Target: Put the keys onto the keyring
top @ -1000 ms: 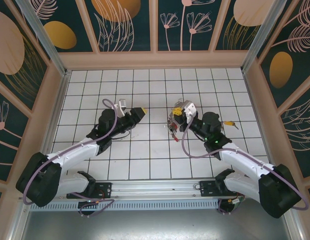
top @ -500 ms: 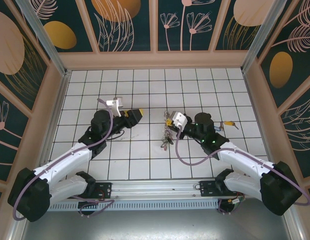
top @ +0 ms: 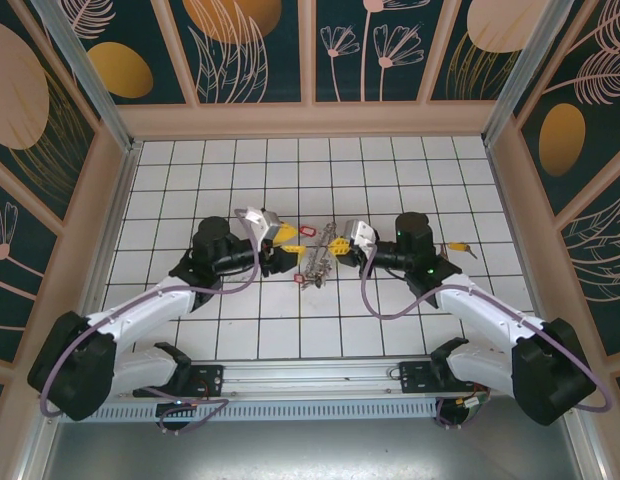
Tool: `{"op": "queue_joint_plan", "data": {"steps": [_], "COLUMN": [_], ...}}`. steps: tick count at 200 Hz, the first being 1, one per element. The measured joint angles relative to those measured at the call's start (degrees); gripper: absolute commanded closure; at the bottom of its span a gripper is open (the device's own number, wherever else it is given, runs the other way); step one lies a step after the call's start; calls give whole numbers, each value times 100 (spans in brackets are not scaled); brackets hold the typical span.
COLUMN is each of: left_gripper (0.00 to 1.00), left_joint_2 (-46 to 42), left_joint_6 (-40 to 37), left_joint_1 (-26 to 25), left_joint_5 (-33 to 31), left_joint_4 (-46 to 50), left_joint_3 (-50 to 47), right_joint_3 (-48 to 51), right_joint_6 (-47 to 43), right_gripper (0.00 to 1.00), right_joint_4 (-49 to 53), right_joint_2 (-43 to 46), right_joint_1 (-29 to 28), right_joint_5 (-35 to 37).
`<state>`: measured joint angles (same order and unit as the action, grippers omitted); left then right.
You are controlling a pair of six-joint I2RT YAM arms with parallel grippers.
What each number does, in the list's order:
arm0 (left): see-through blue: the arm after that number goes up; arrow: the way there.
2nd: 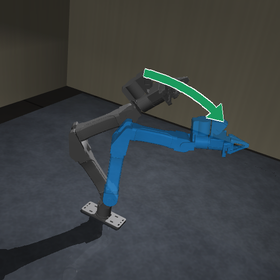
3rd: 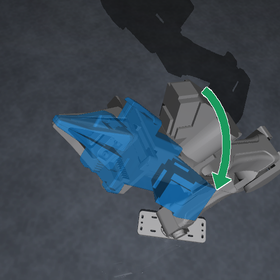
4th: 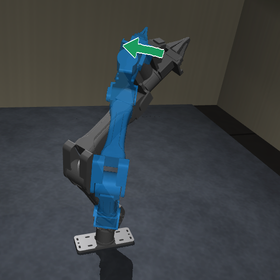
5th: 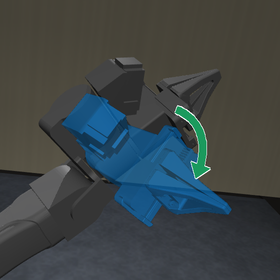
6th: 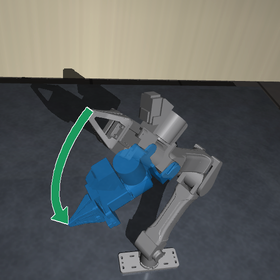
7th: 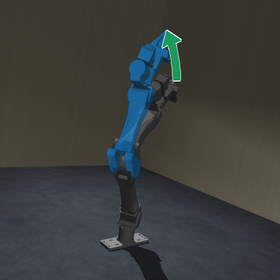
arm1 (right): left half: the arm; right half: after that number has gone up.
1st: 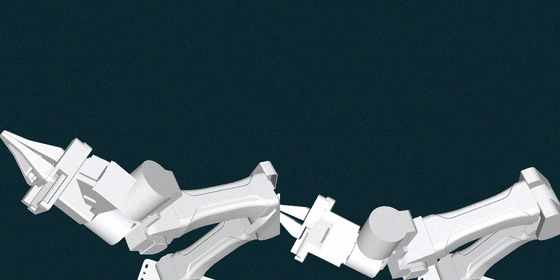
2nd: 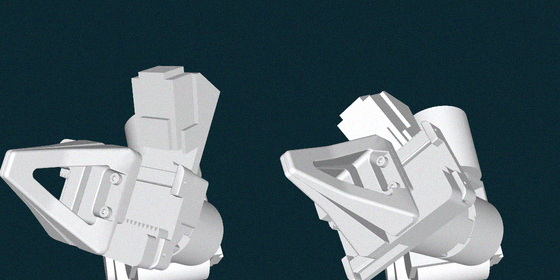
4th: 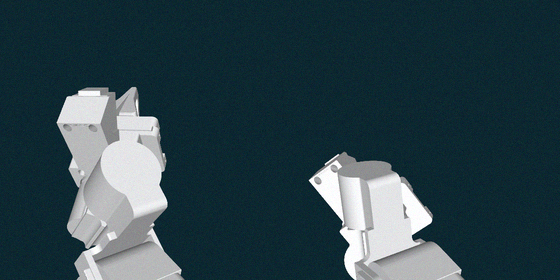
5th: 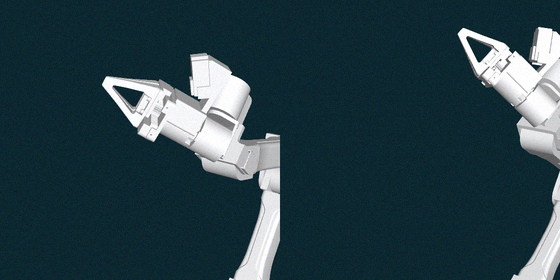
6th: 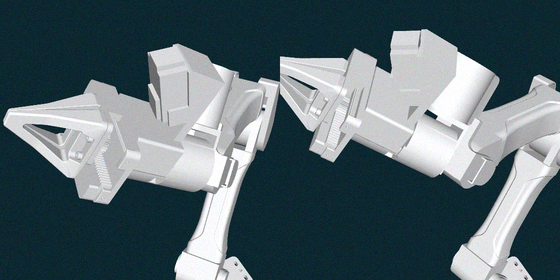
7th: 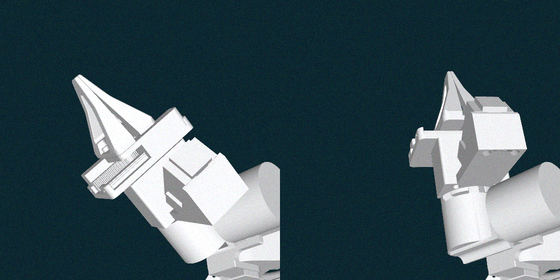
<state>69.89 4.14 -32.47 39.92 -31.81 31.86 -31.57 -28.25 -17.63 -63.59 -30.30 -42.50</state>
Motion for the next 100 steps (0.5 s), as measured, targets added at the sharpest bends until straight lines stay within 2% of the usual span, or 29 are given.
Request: {"op": "queue_joint_plan", "data": {"steps": [43, 100], "left_gripper": [48, 54], "left_joint_2": [546, 1029], "left_joint_6": [-632, -1226], "left_joint_1": [0, 0], "left_joint_5": [640, 986], "left_joint_4": [68, 358], "left_joint_3": [361, 745], "right_joint_3": [-131, -422], "right_joint_6": [-221, -483], "right_gripper": [100, 100], "right_joint_4": [293, 557], "right_joint_2": [-216, -533], "right_joint_1": [0, 0], "right_joint_5": [-90, -125]}}
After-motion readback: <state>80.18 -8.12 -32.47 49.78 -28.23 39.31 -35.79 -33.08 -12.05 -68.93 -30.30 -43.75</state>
